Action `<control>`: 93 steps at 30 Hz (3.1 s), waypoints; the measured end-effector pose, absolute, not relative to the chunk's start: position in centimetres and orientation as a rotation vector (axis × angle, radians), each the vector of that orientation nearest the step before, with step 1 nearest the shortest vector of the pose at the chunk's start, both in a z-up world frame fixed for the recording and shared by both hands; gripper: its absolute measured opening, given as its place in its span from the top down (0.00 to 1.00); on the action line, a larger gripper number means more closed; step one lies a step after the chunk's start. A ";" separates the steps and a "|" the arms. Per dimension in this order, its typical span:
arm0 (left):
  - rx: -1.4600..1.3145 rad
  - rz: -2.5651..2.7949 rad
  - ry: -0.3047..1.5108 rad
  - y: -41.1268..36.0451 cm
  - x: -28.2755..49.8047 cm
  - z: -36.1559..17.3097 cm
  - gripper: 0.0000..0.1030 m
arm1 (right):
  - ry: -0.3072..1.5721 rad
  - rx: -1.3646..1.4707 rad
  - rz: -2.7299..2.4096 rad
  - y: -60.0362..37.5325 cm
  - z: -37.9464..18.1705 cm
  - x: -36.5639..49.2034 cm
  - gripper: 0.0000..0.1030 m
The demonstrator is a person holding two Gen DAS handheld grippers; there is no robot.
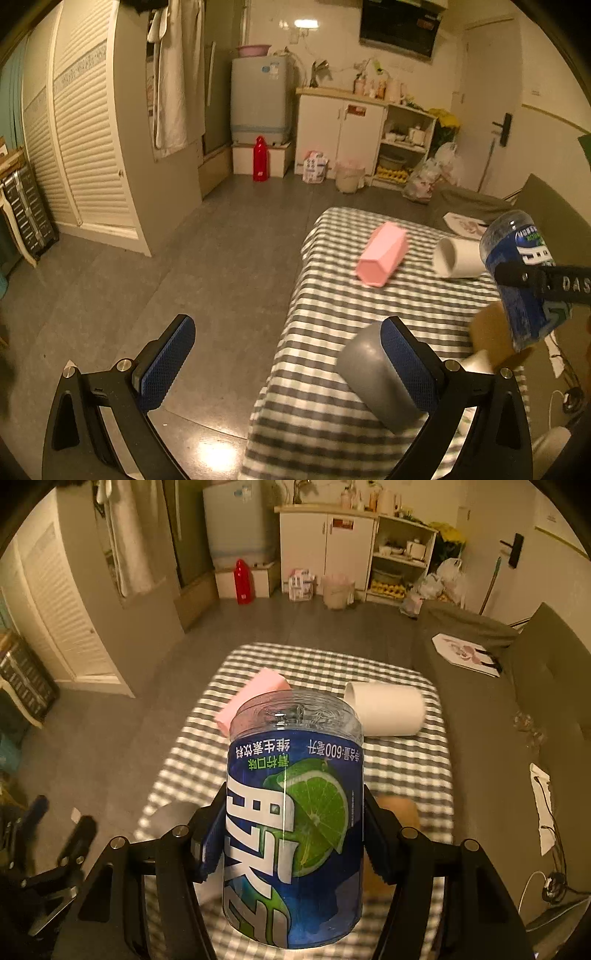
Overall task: Flip cup upside down
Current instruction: 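Lift the blue bottle with the right gripper and carry it toward the left gripper, then open the right gripper to release the bottle while the left gripper closes on it, then rotate the held bottle with the left gripper until its cap points up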
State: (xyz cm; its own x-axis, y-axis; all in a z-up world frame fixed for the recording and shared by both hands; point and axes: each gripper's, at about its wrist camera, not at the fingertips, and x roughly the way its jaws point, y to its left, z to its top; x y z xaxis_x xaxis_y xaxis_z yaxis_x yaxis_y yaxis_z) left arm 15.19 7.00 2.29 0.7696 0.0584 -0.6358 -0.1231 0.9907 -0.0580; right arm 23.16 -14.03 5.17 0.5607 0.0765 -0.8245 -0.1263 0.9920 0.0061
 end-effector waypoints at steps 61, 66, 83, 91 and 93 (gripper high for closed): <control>0.082 -0.046 0.879 -6.8 5.7 -0.8 0.00 | 1.031 -0.030 -0.059 -27.5 -0.7 6.6 0.15; 0.103 -0.082 0.955 -9.0 7.6 -2.3 0.00 | 1.056 -0.010 -0.056 -29.1 -2.1 6.5 0.15; 0.064 -0.140 1.205 -10.3 13.2 -6.6 0.02 | 1.082 0.006 -0.040 -29.1 -5.2 10.0 0.15; -0.029 -0.229 1.279 -9.5 13.0 -7.3 0.27 | 1.048 0.023 -0.072 -29.6 -4.6 10.4 0.15; -0.022 -0.230 1.261 -9.2 12.7 -6.8 0.27 | 1.042 0.023 -0.079 -29.7 -4.4 10.3 0.15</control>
